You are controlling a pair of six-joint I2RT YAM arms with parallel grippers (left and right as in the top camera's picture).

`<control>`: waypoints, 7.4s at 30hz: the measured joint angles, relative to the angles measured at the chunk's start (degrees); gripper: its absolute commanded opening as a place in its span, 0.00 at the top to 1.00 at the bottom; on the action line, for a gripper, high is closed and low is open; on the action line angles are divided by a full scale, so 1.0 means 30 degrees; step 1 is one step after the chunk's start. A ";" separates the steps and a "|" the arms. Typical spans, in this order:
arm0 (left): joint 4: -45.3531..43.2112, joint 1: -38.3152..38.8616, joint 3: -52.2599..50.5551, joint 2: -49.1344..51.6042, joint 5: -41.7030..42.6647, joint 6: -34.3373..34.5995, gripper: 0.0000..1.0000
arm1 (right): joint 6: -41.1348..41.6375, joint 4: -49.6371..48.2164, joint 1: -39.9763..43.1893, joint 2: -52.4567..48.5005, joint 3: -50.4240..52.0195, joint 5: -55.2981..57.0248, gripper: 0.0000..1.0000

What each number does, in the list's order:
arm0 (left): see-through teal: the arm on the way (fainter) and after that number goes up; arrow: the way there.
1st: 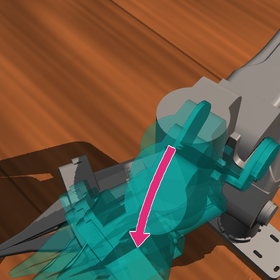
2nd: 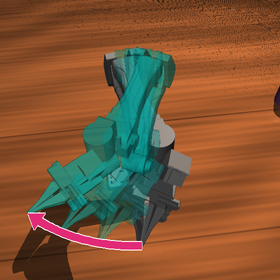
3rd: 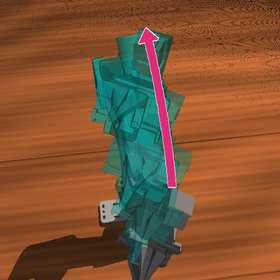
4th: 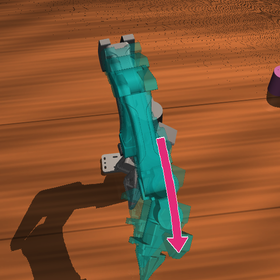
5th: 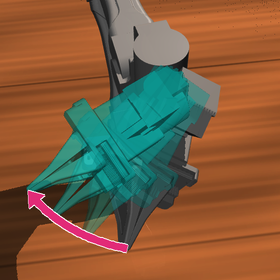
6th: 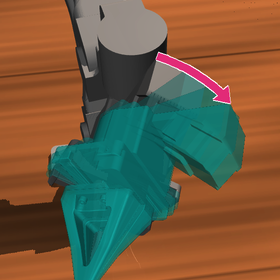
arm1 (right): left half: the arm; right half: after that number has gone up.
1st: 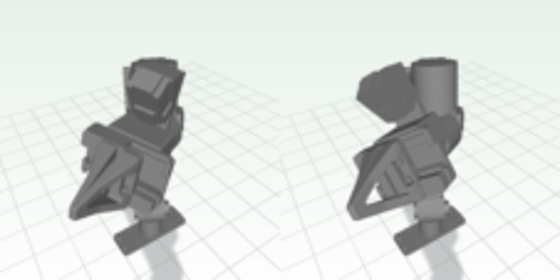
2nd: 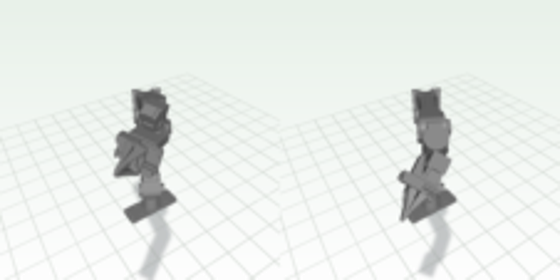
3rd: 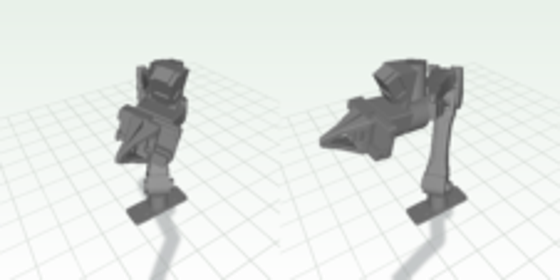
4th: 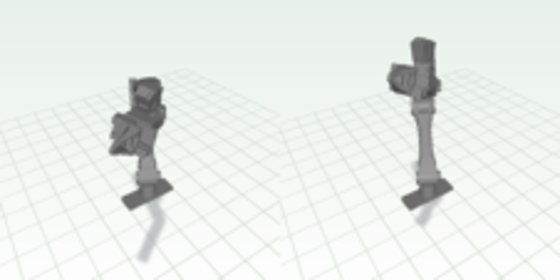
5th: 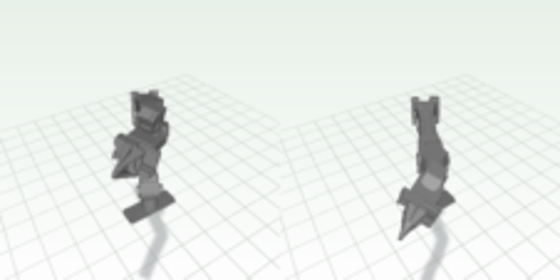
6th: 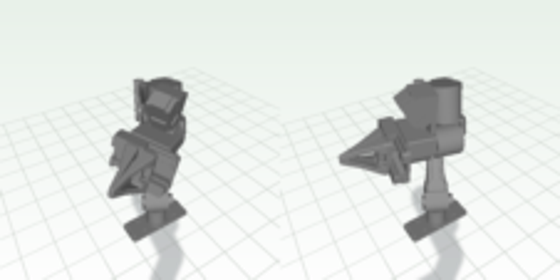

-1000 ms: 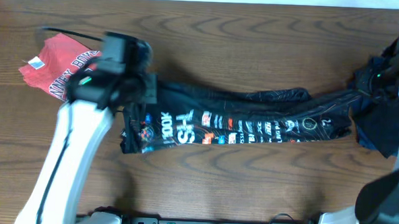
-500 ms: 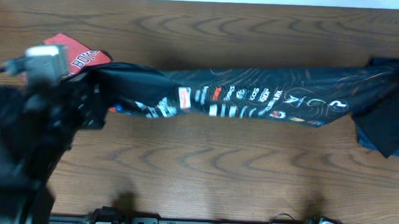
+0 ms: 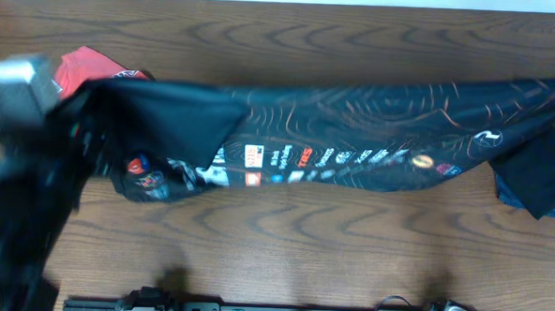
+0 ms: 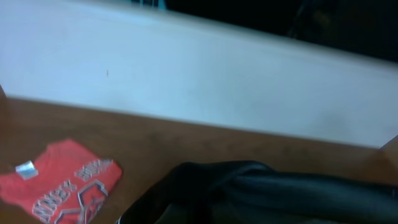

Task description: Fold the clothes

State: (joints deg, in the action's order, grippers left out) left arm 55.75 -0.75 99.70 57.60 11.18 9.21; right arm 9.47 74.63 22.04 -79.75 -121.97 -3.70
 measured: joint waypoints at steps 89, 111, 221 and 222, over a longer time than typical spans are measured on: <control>-0.3949 0.0568 -1.6087 0.6623 0.4160 0.2871 0.94 | 0.0911 -0.3432 -0.0590 -0.8364 1.3697 0.3446 0.99; -1.1628 0.0532 -1.6087 1.0309 0.4226 0.4022 0.94 | 0.1035 -0.7621 -0.0685 -0.8364 1.3704 0.2470 0.99; -0.3249 -0.3359 -1.5686 1.3624 -0.3162 0.4277 0.87 | -0.0721 -0.9734 -0.1268 -0.8400 1.9555 -0.0707 0.92; -0.3249 -0.3359 -1.5686 1.3624 -0.3162 0.4277 0.87 | -0.0721 -0.9683 -0.1268 -0.8400 1.9547 -0.0634 0.90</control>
State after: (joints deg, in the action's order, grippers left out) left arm 46.00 -10.83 52.64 98.48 1.69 22.04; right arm 7.31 45.58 18.24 -104.95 -63.33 -5.61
